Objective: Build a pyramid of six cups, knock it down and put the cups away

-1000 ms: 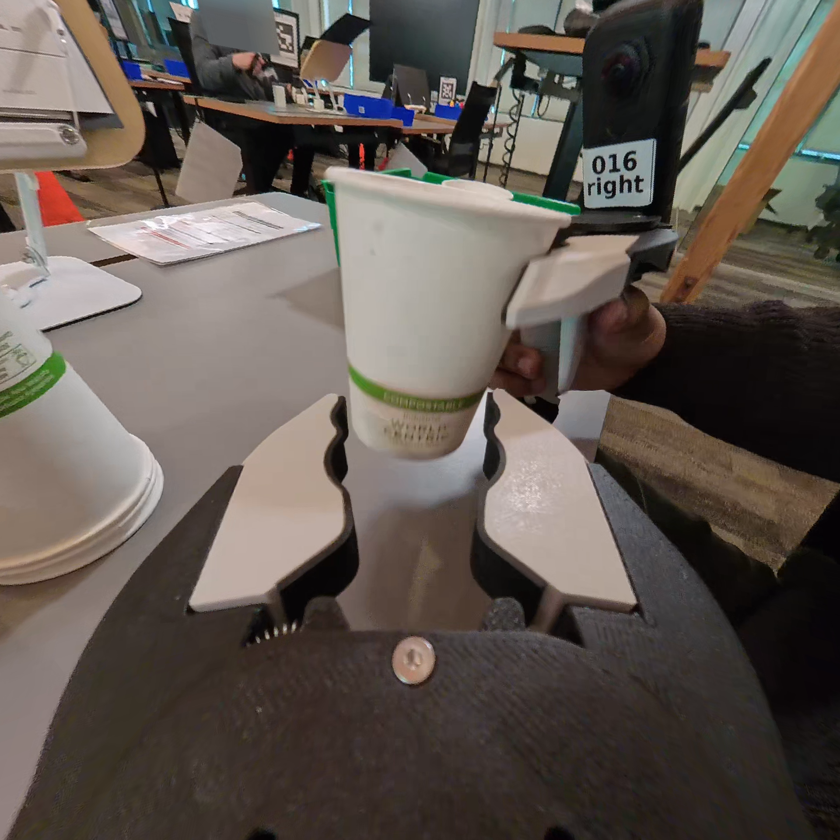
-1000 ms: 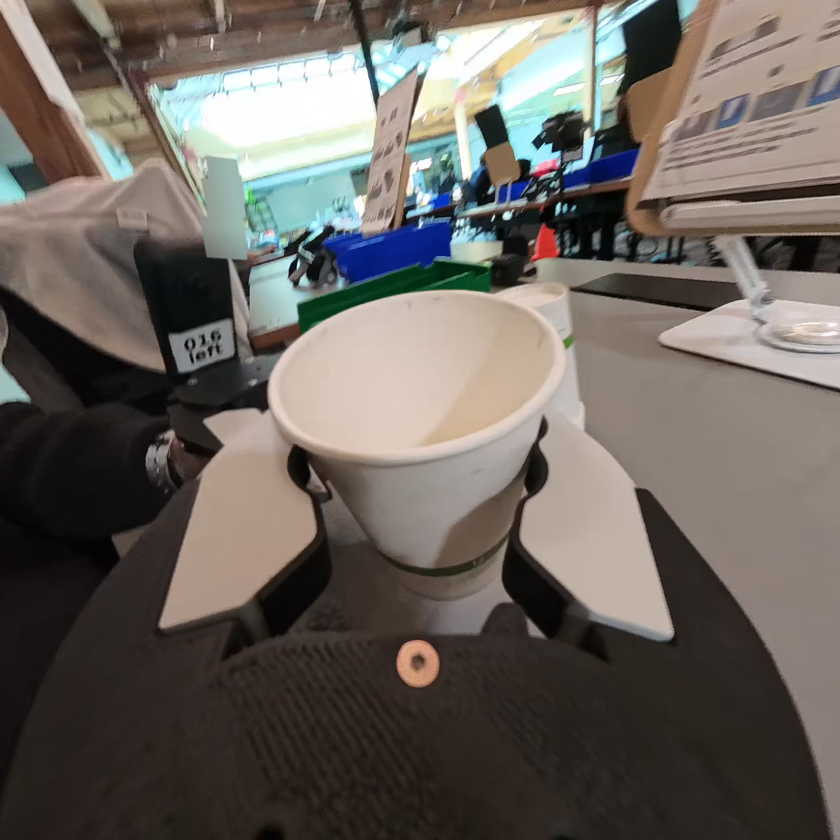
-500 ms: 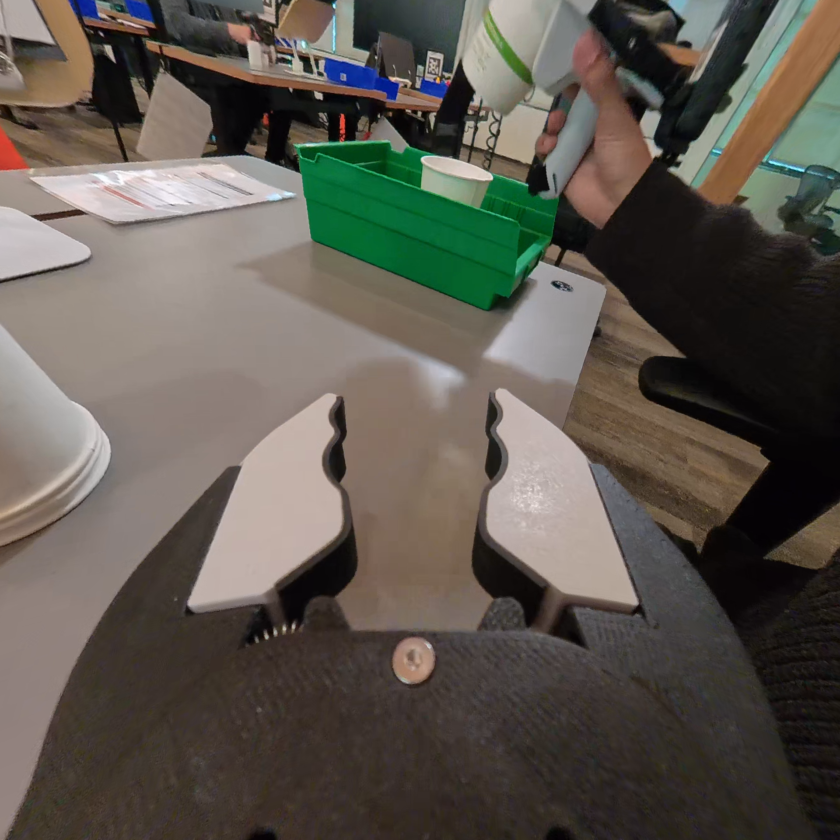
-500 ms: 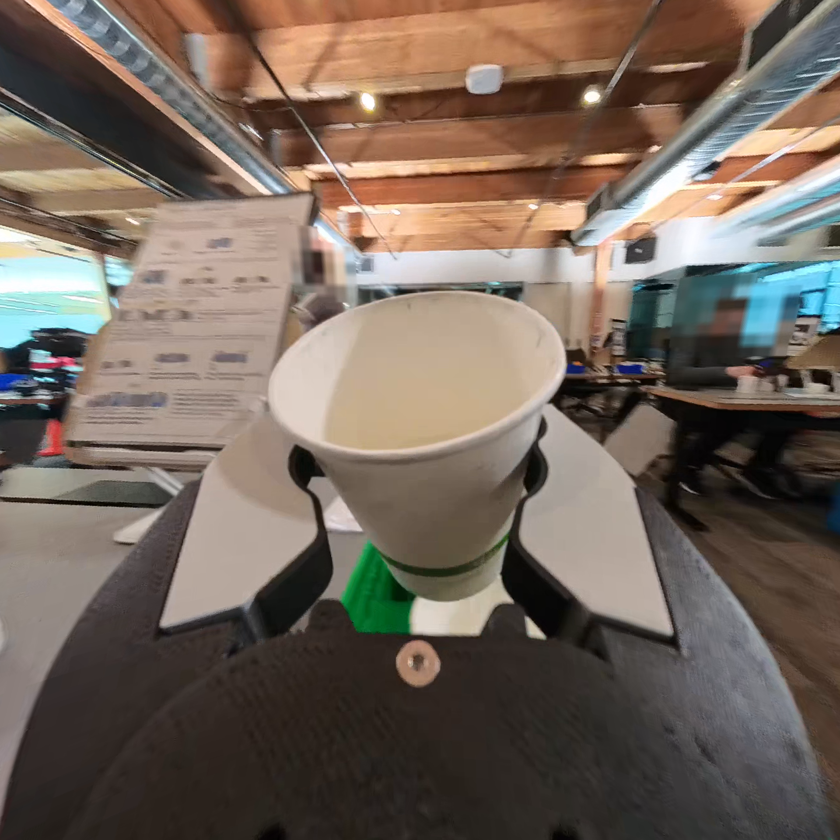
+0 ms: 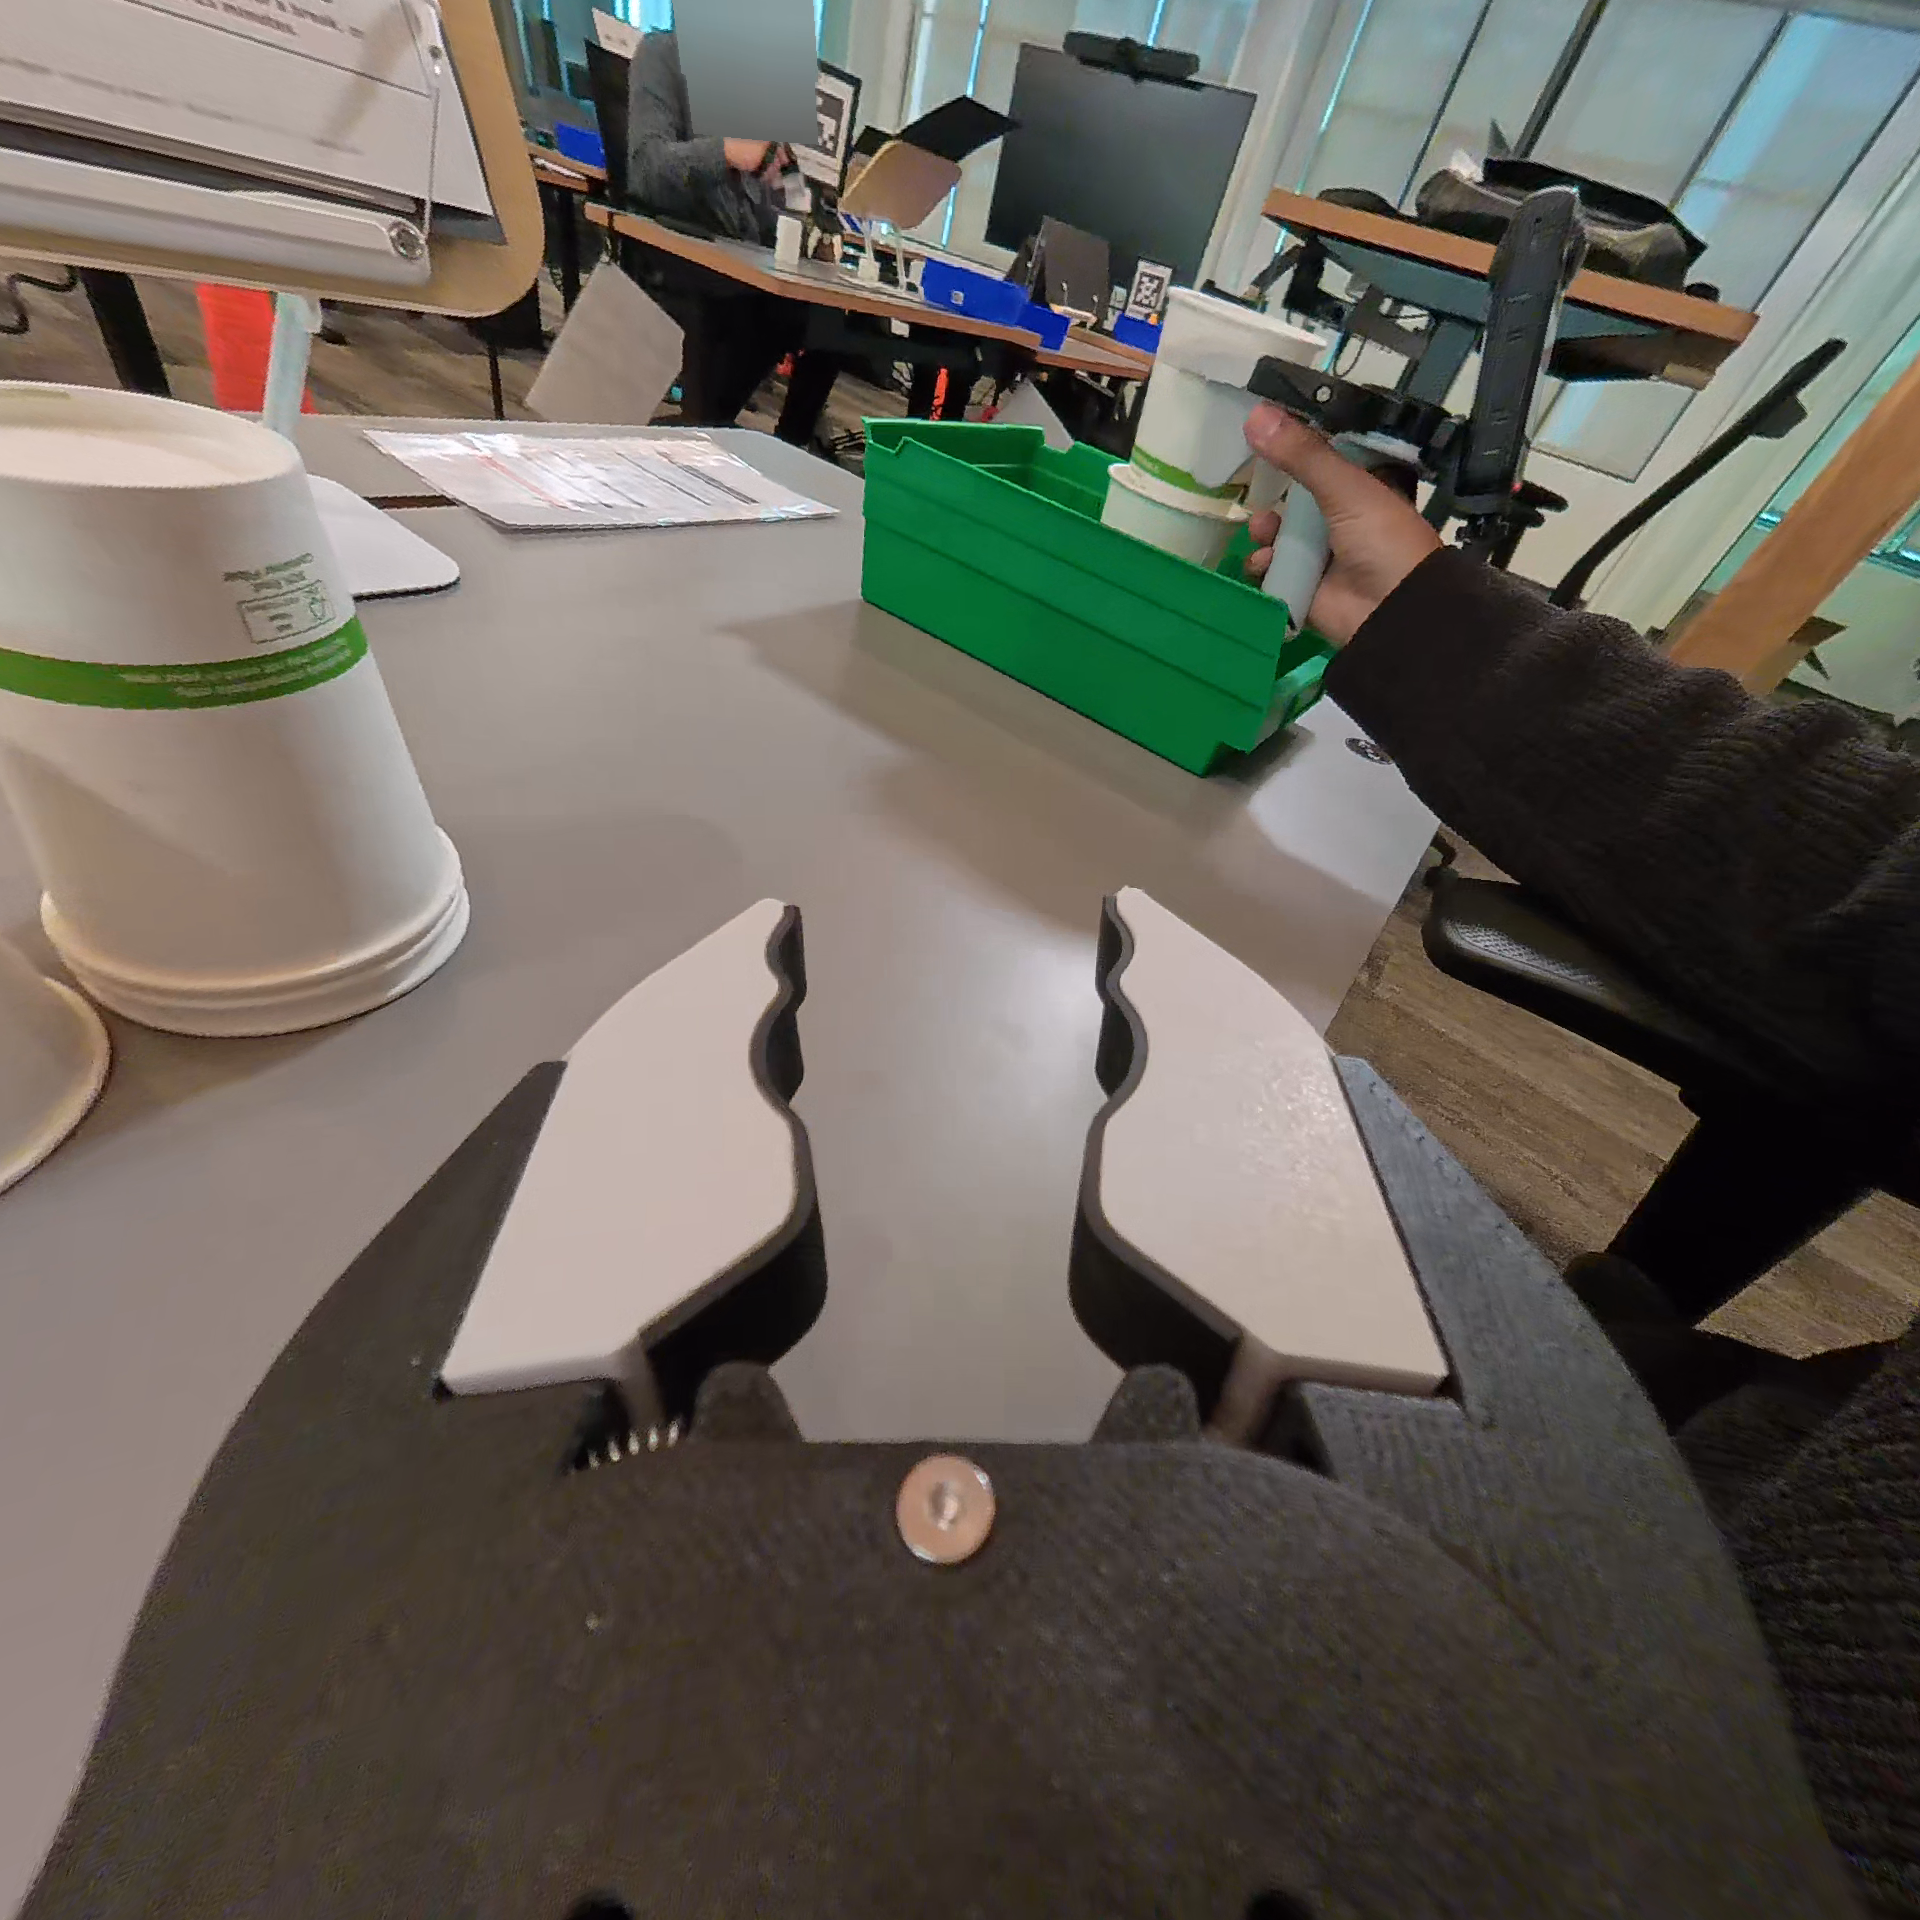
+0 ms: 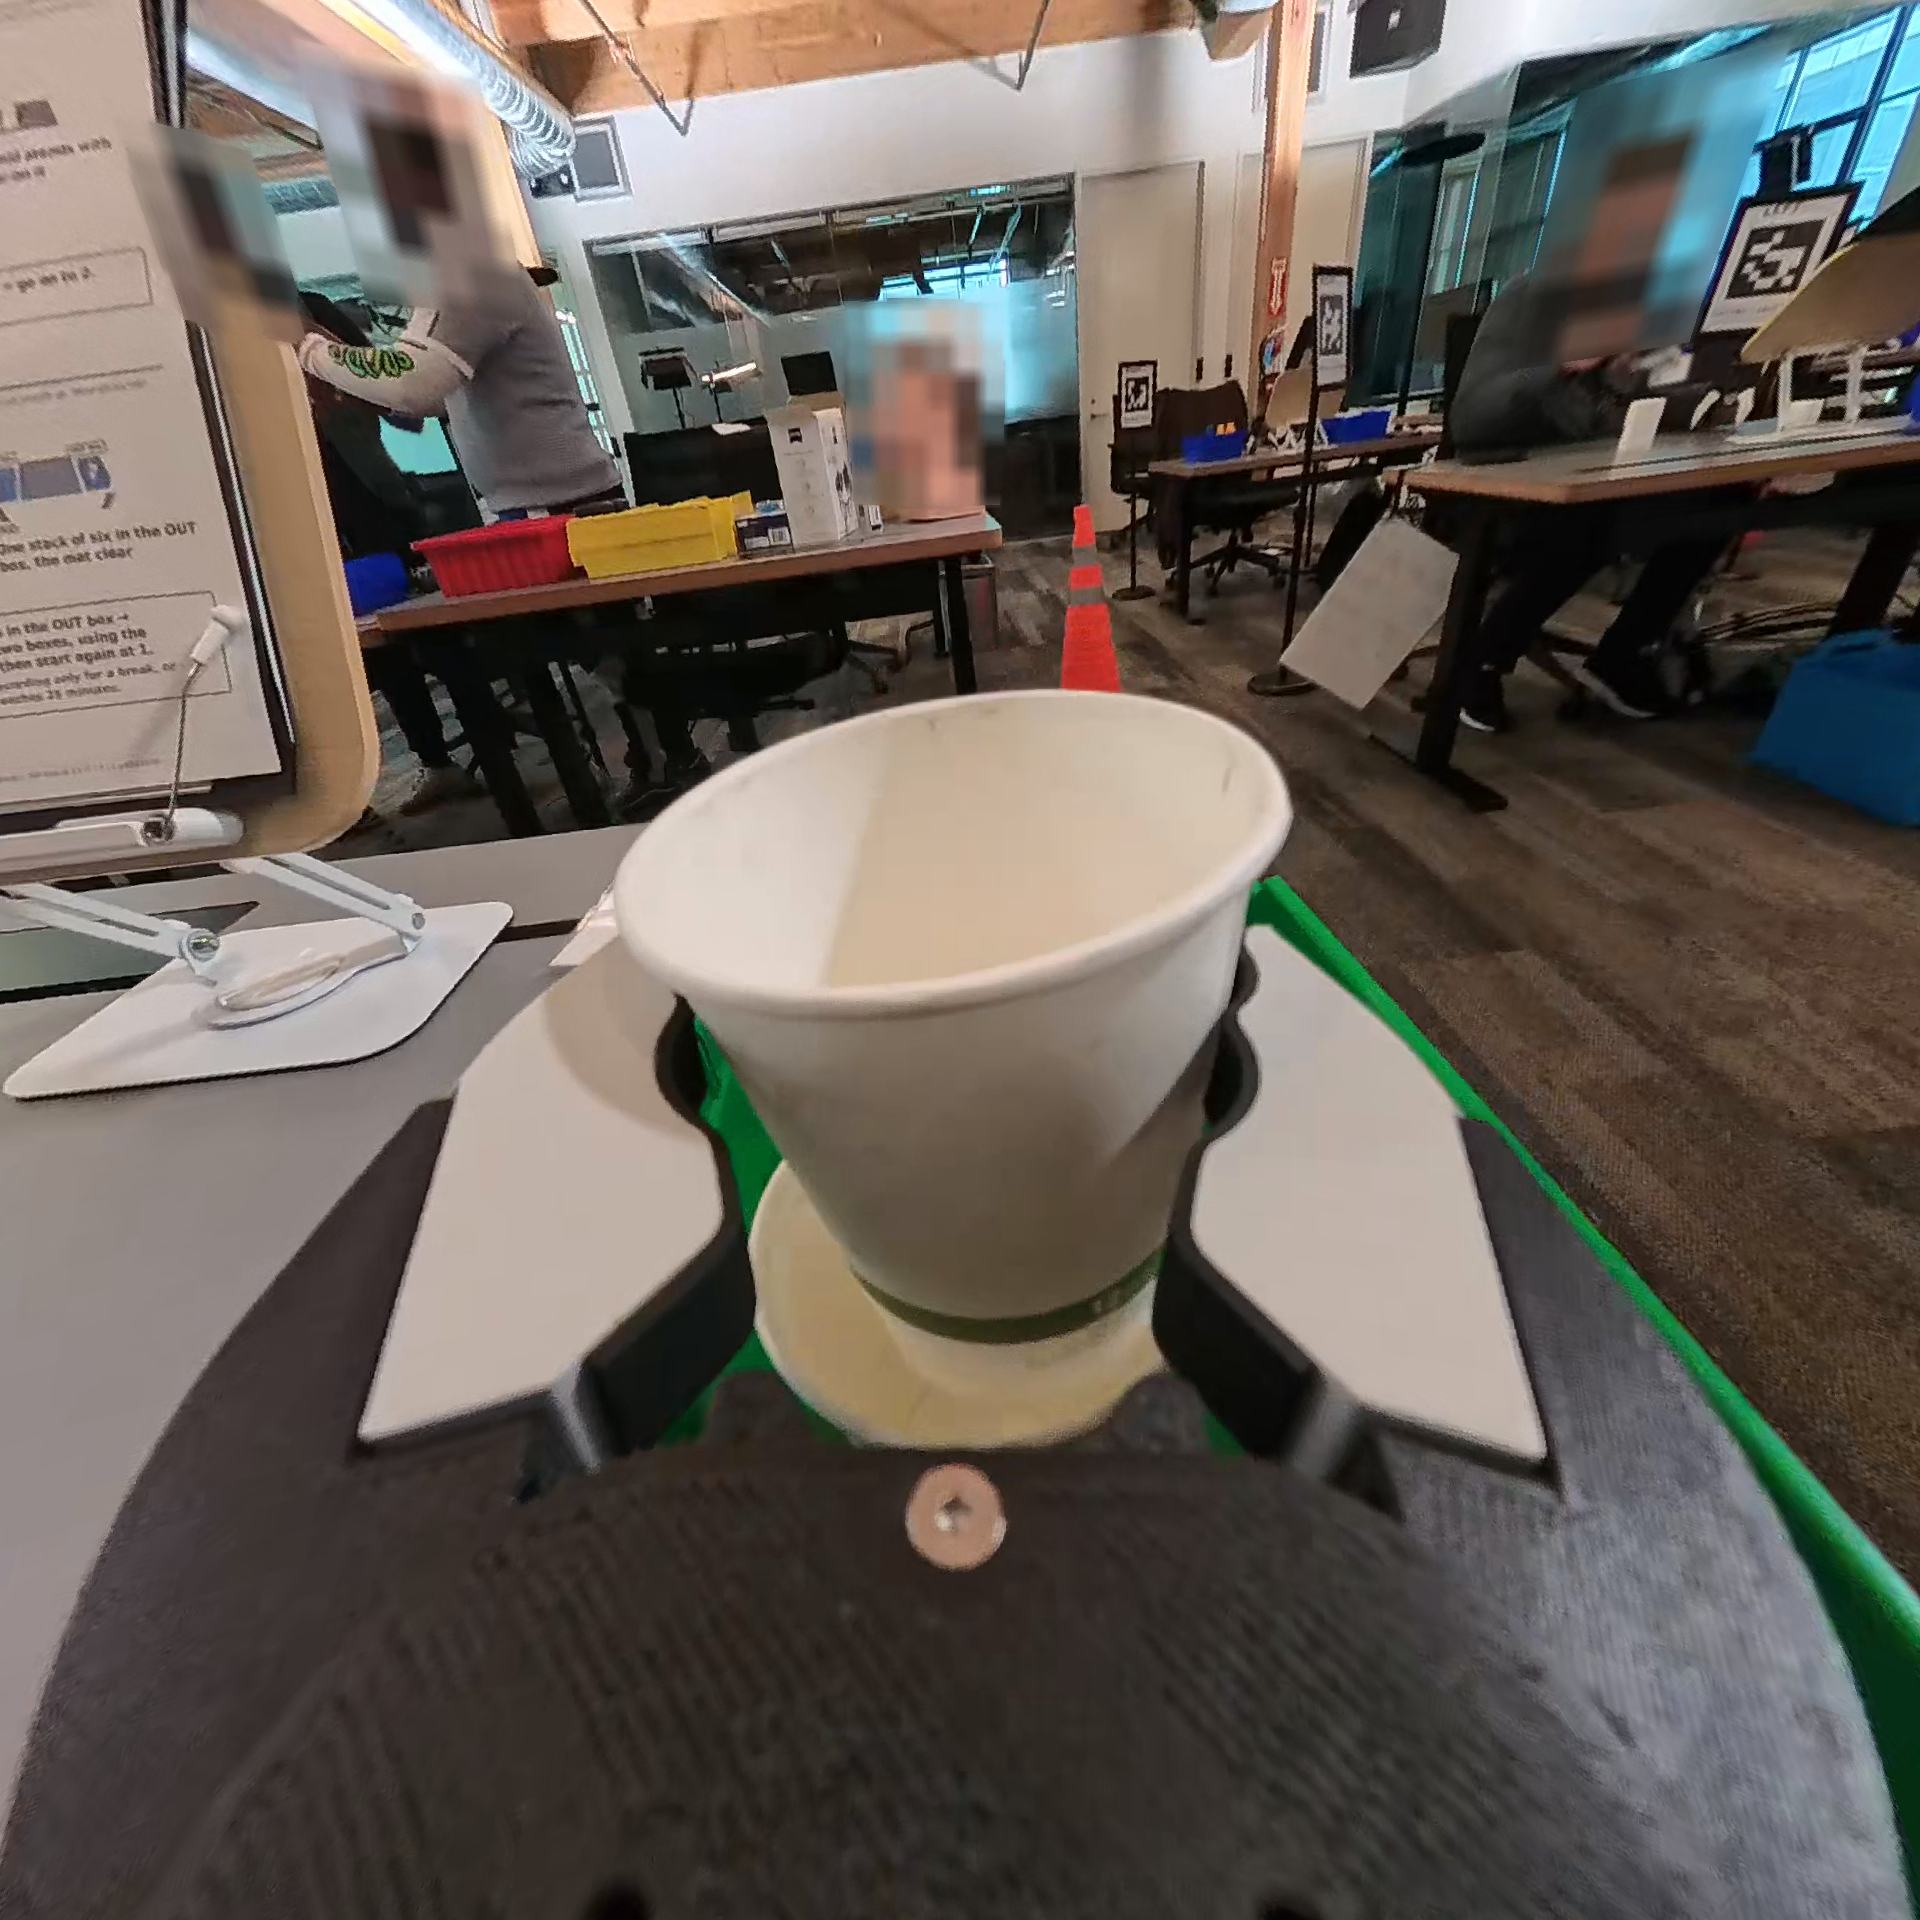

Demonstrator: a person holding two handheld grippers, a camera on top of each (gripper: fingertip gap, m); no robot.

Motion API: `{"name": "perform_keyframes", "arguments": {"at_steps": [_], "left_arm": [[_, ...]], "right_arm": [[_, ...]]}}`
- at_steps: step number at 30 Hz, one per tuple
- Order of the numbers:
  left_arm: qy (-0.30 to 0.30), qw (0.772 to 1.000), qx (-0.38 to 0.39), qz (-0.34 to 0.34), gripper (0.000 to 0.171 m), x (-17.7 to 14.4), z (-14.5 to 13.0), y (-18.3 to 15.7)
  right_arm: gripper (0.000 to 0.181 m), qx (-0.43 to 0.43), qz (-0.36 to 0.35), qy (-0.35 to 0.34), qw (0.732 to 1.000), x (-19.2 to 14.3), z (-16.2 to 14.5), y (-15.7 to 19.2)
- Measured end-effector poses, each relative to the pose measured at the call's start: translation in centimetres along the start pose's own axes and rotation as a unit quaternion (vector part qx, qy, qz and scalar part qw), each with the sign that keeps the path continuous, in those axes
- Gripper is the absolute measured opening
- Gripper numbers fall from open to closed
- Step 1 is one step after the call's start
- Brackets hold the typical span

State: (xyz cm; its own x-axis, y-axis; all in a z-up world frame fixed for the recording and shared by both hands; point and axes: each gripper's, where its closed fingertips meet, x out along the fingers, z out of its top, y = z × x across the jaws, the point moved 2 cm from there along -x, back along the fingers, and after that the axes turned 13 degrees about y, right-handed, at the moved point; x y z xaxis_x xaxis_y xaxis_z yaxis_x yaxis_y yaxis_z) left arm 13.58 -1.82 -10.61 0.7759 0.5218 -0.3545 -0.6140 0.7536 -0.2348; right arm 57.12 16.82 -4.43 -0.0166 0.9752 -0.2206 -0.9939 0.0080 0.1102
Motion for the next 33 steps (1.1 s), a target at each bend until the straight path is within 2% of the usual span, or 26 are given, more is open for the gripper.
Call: {"name": "perform_keyframes", "arguments": {"at_steps": [7, 16, 22, 28, 33], "left_arm": [[0.011, 1.000, 0.004, -0.001, 0.058, 0.3, -0.3, -0.2], [0.025, 0.999, 0.025, -0.029, 0.058, 2.5, -0.1, -1.1], [0.034, 0.998, 0.037, -0.049, 0.058, 3.6, 0.0, -2.0], [0.052, 0.996, 0.047, -0.054, 0.058, 4.4, -0.4, -2.3], [0.050, 0.996, 0.042, -0.056, 0.058, 4.3, -0.3, -2.3]], "right_arm": [[0.107, 0.000, 0.047, 0.027, 0.999, -0.5, -0.1, 1.3], [0.104, 0.009, 0.047, 0.103, 0.993, -2.7, -2.3, 0.2], [0.084, -0.039, 0.015, 0.168, 0.985, -4.0, -4.3, -1.1], [0.079, -0.052, 0.020, 0.268, 0.962, -4.1, -7.3, -0.8], [0.063, -0.079, 0.008, 0.302, 0.950, -3.8, -8.7, -0.7]]}}
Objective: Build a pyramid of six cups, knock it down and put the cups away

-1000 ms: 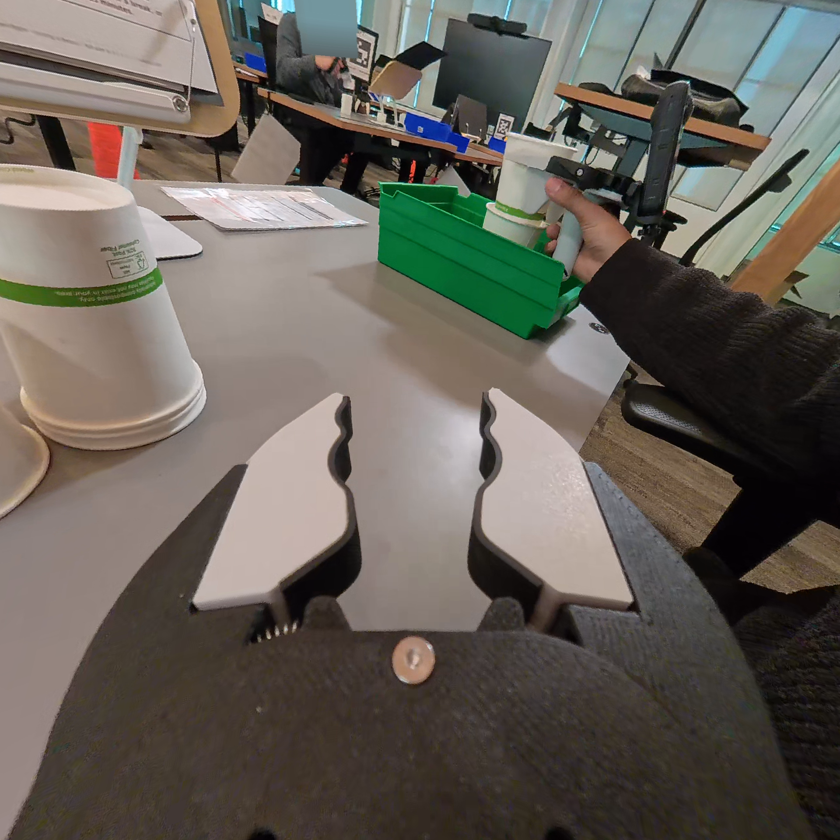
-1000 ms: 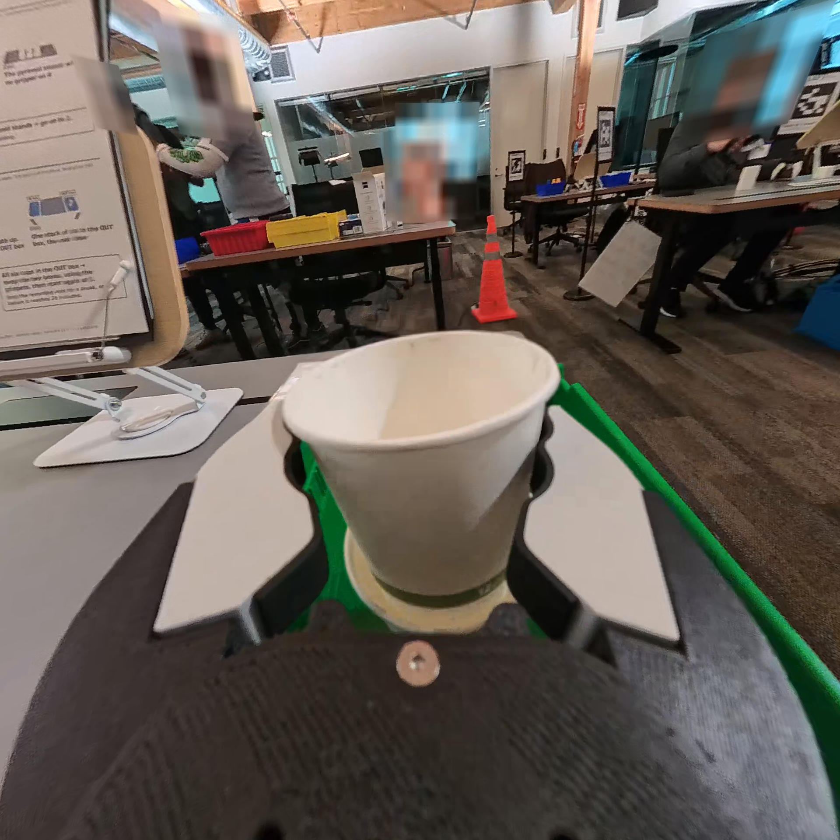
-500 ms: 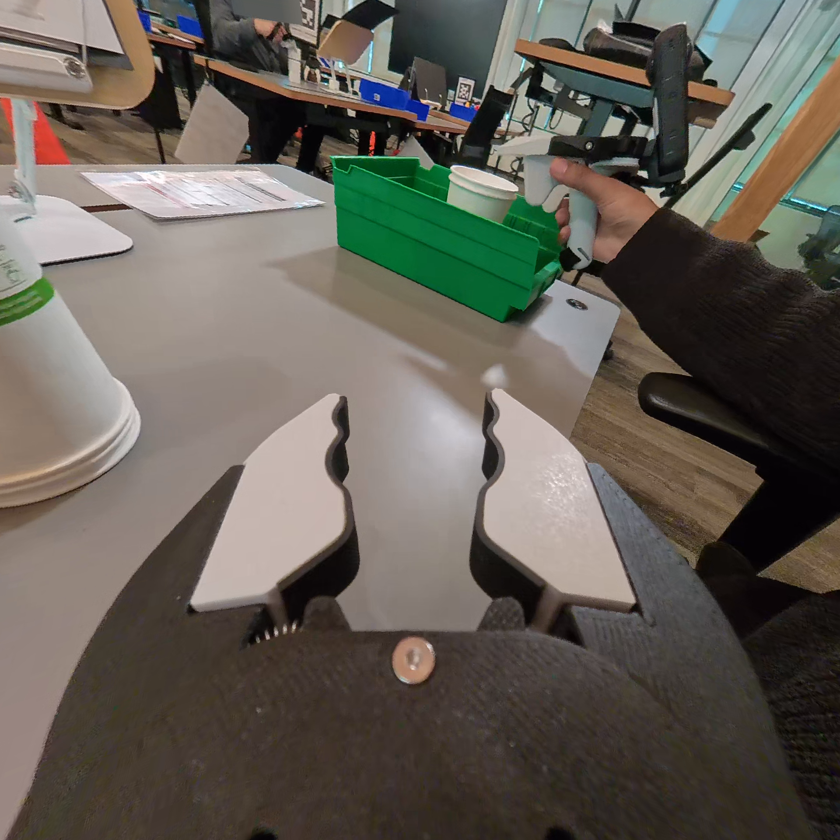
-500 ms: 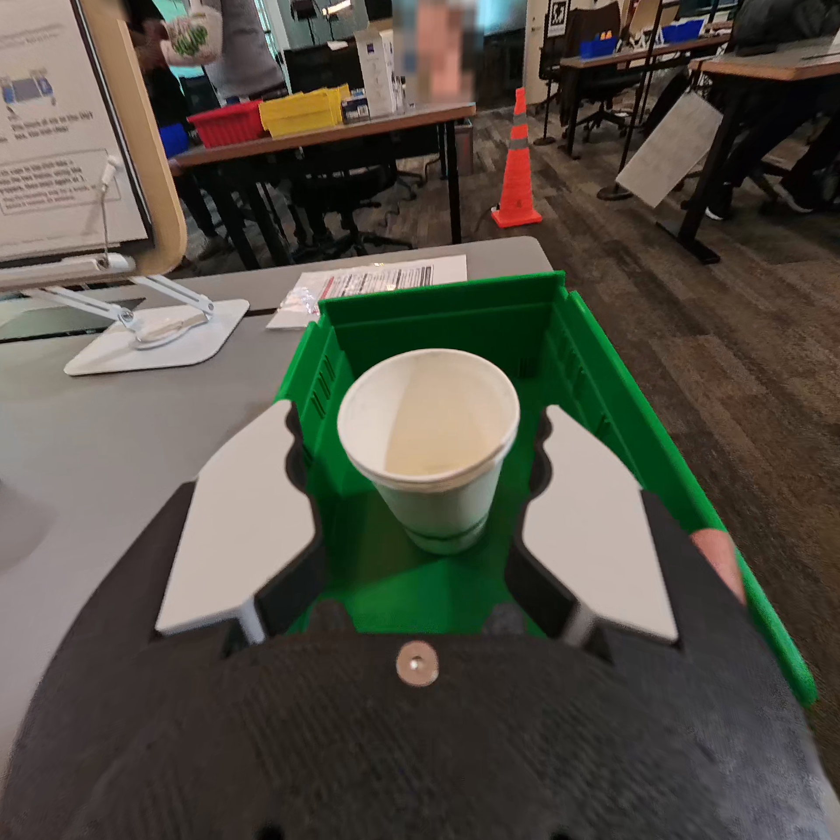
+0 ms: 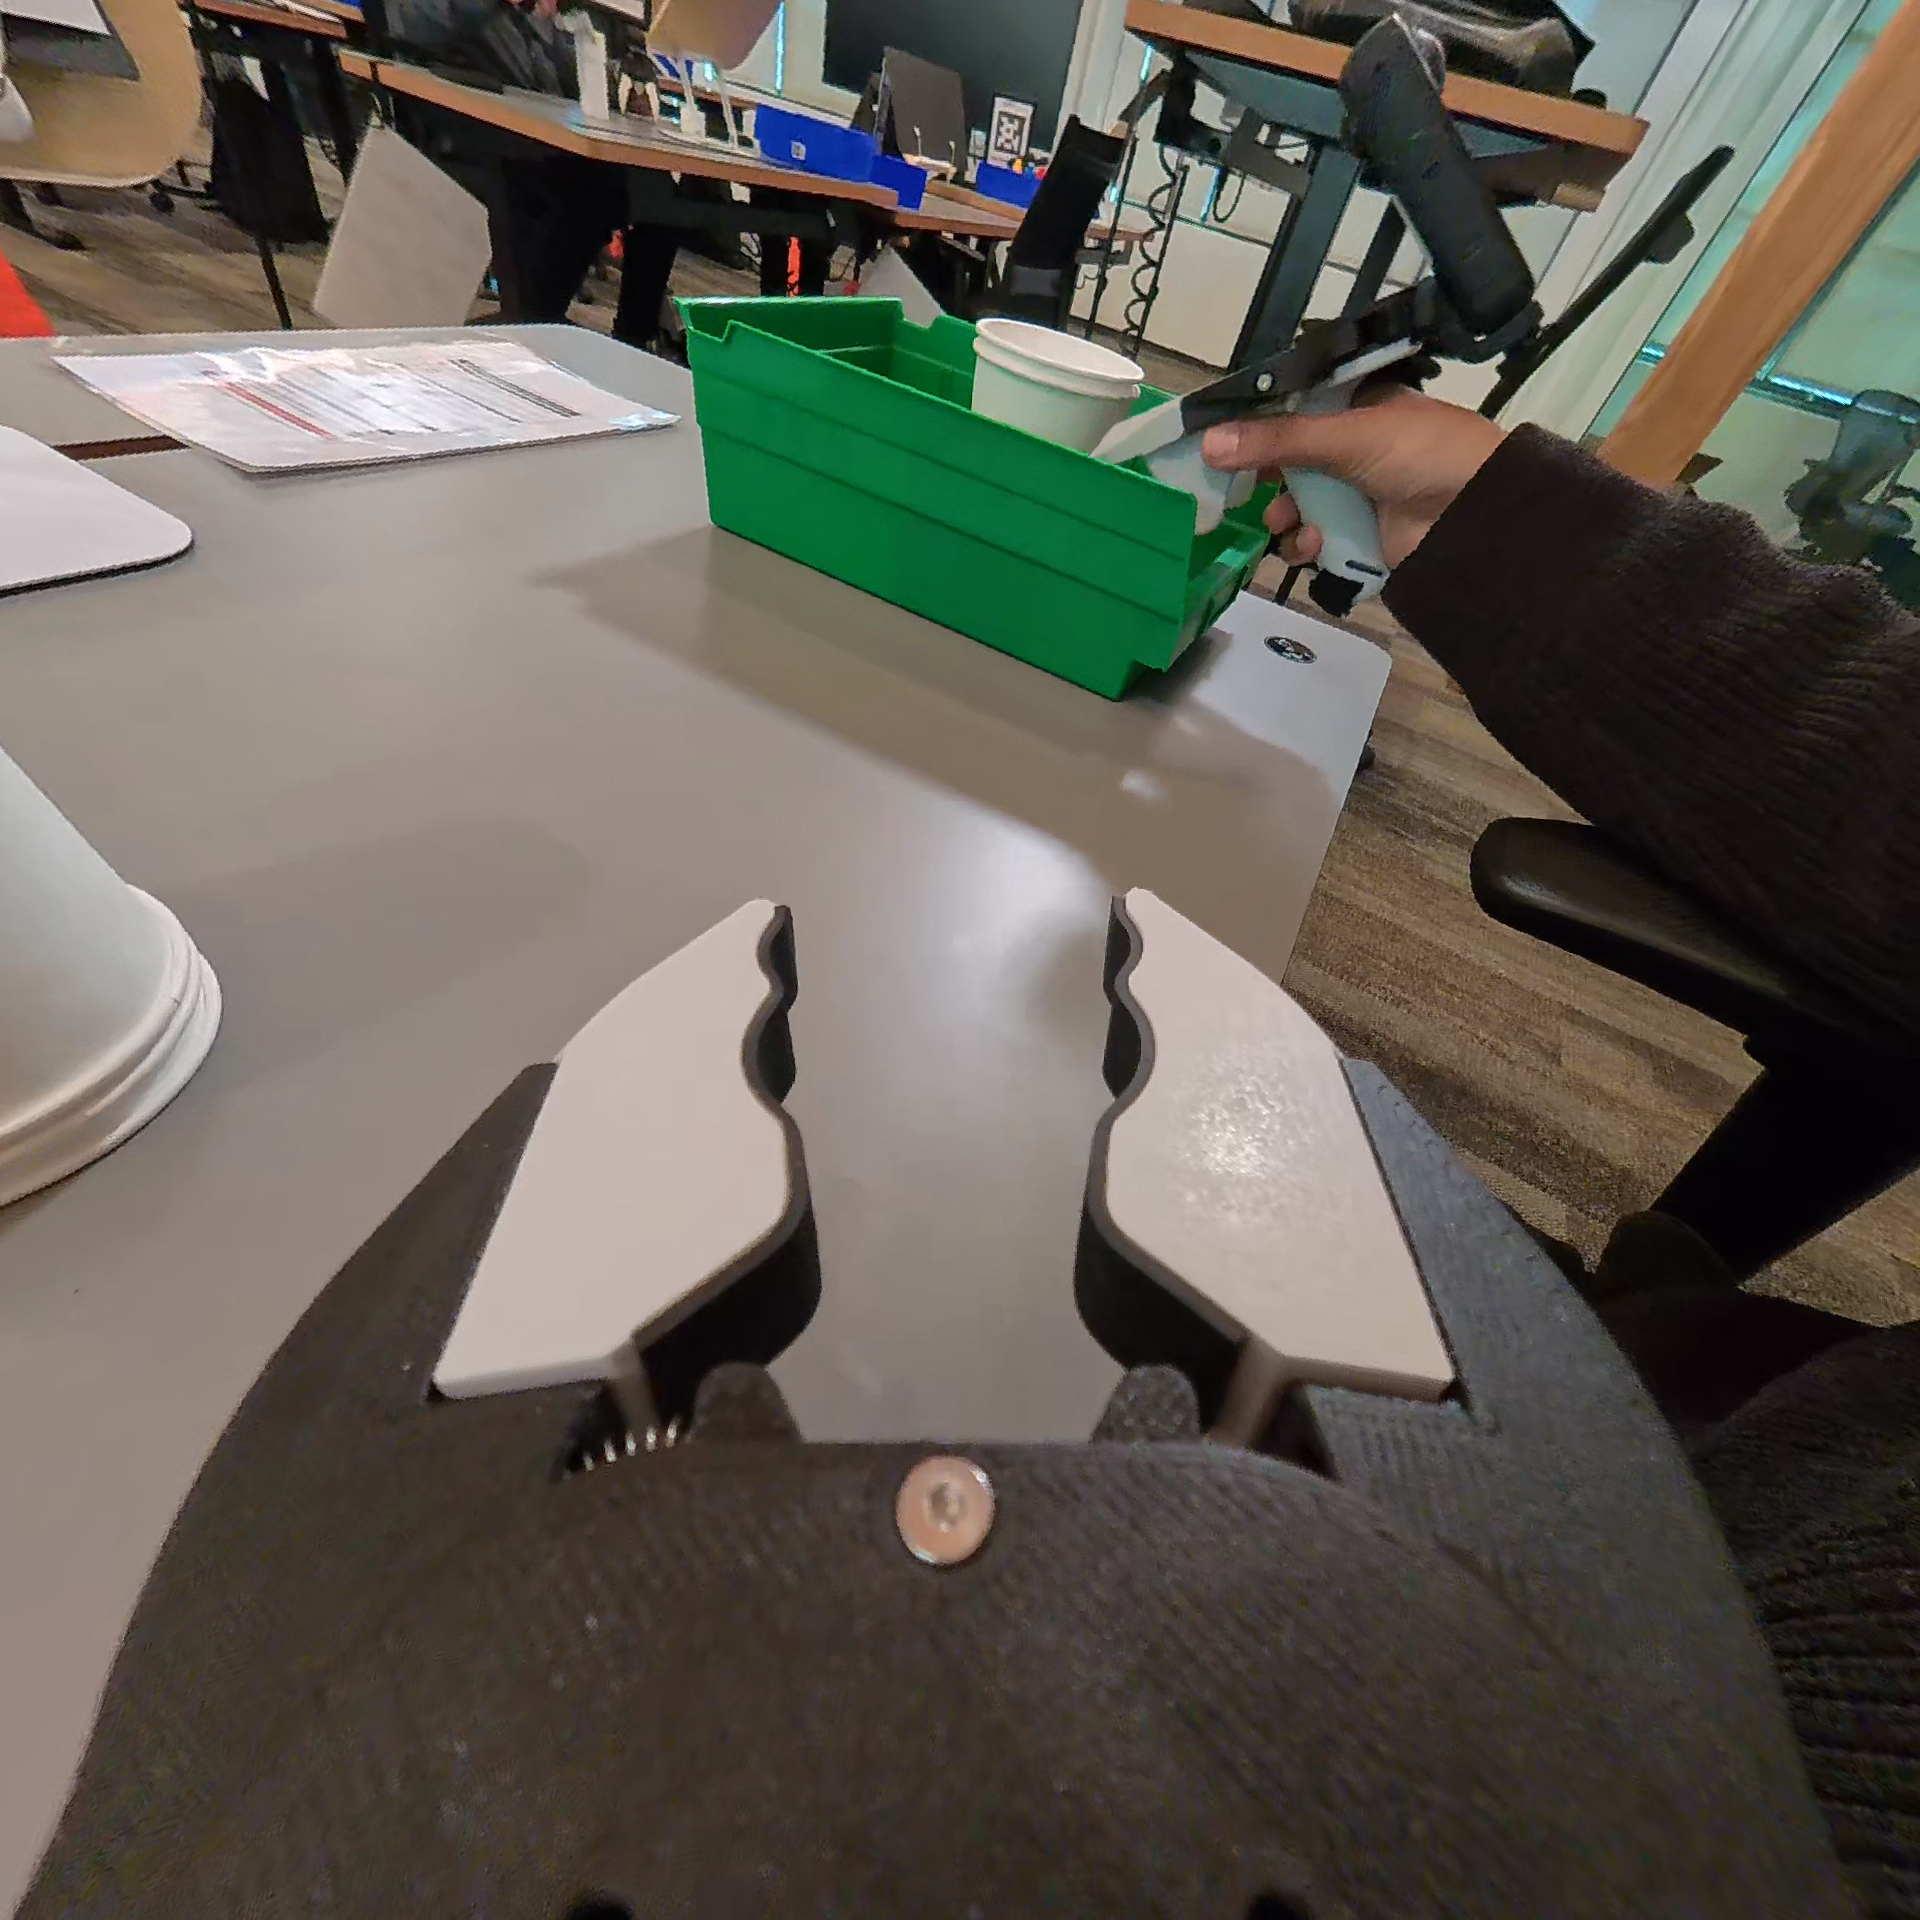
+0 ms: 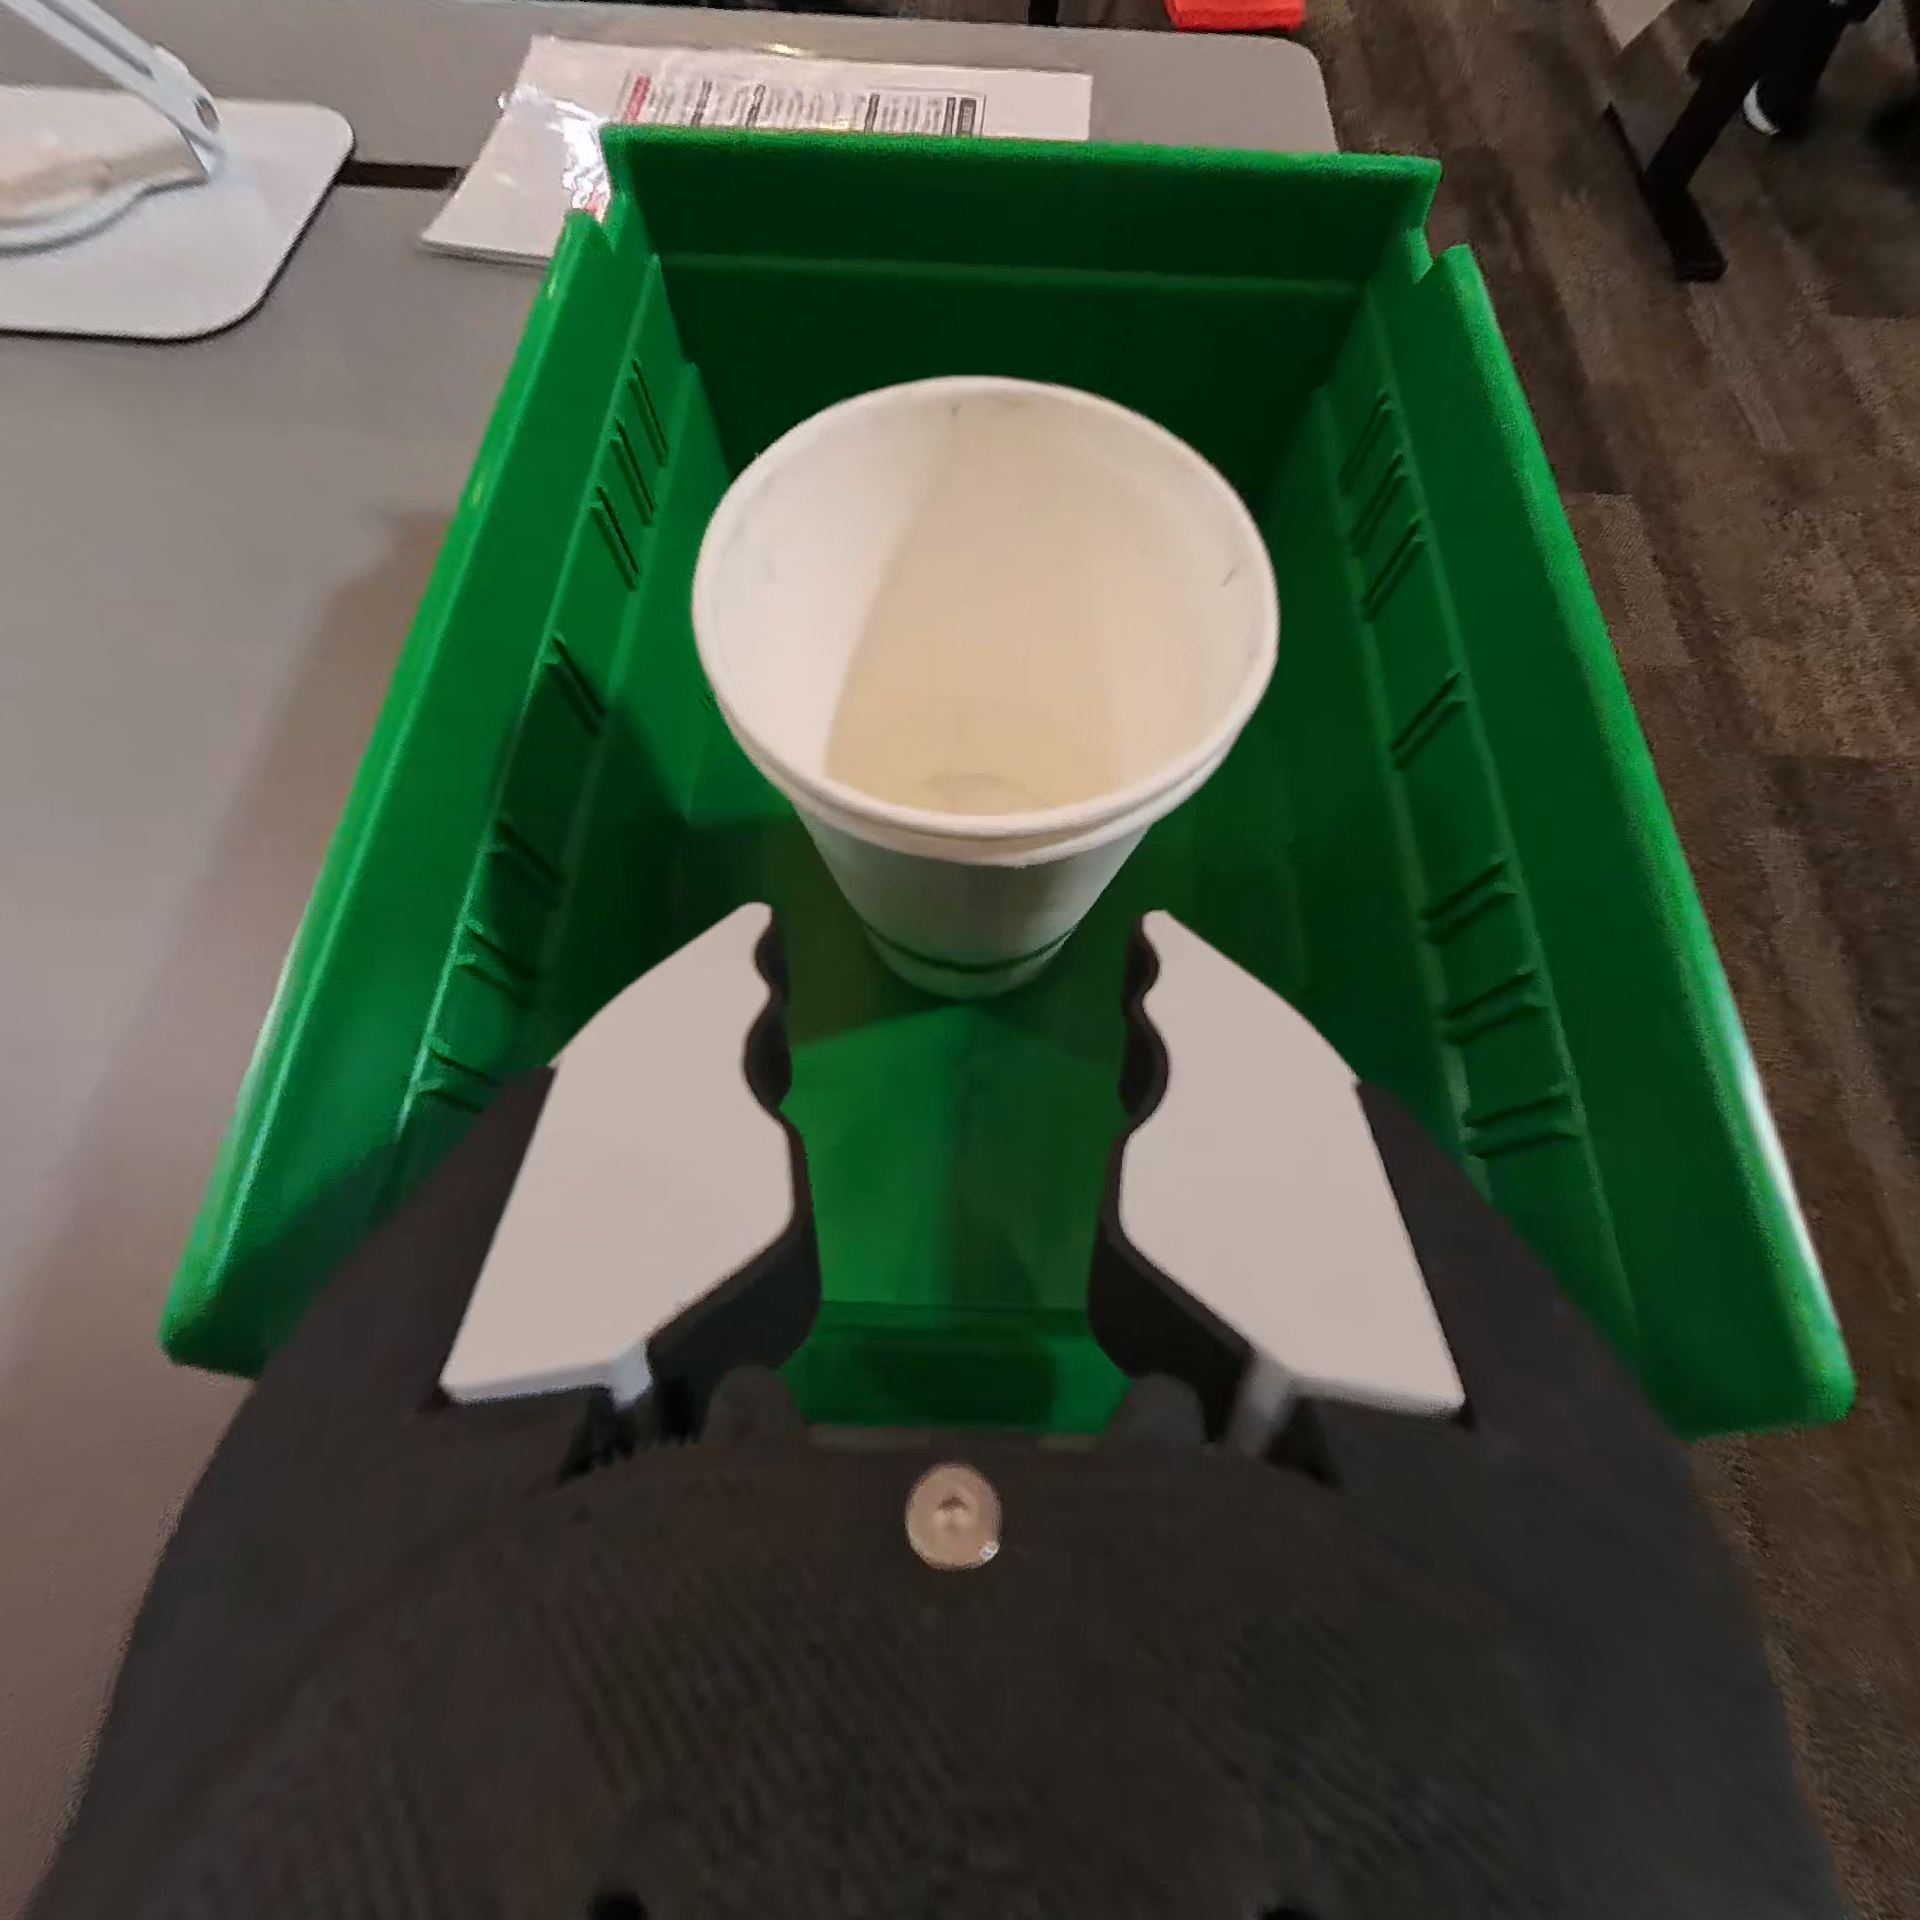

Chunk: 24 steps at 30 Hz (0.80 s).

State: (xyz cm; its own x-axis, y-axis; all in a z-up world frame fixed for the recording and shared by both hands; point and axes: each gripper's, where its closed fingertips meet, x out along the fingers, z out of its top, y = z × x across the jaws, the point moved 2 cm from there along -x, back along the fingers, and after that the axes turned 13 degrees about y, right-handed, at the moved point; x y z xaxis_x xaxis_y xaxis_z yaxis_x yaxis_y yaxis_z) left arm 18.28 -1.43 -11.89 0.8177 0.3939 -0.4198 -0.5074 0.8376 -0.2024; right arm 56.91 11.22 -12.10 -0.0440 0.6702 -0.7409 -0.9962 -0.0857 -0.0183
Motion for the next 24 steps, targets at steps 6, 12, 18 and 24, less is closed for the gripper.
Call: {"name": "perform_keyframes", "arguments": {"at_steps": [6, 12, 18, 24], "left_arm": [[0.001, 1.000, -0.010, 0.006, 0.058, -0.2, -0.1, 0.4], [0.010, 1.000, -0.011, 0.003, 0.058, -0.1, -0.4, 0.4], [0.011, 1.000, -0.006, 0.008, 0.058, 0.0, -0.4, 0.4], [0.012, 1.000, -0.004, 0.017, 0.058, -0.1, -0.4, 0.6]], "right_arm": [[0.035, 0.015, 0.029, 0.003, 0.999, 0.6, -0.2, 0.3], [0.032, 0.036, 0.057, -0.017, 0.998, 1.1, -0.1, 0.3], [0.037, 0.035, 0.049, -0.015, 0.998, 0.4, 0.2, 0.1], [0.037, 0.023, 0.015, -0.101, 0.995, -4.0, 3.5, 0.6]]}}
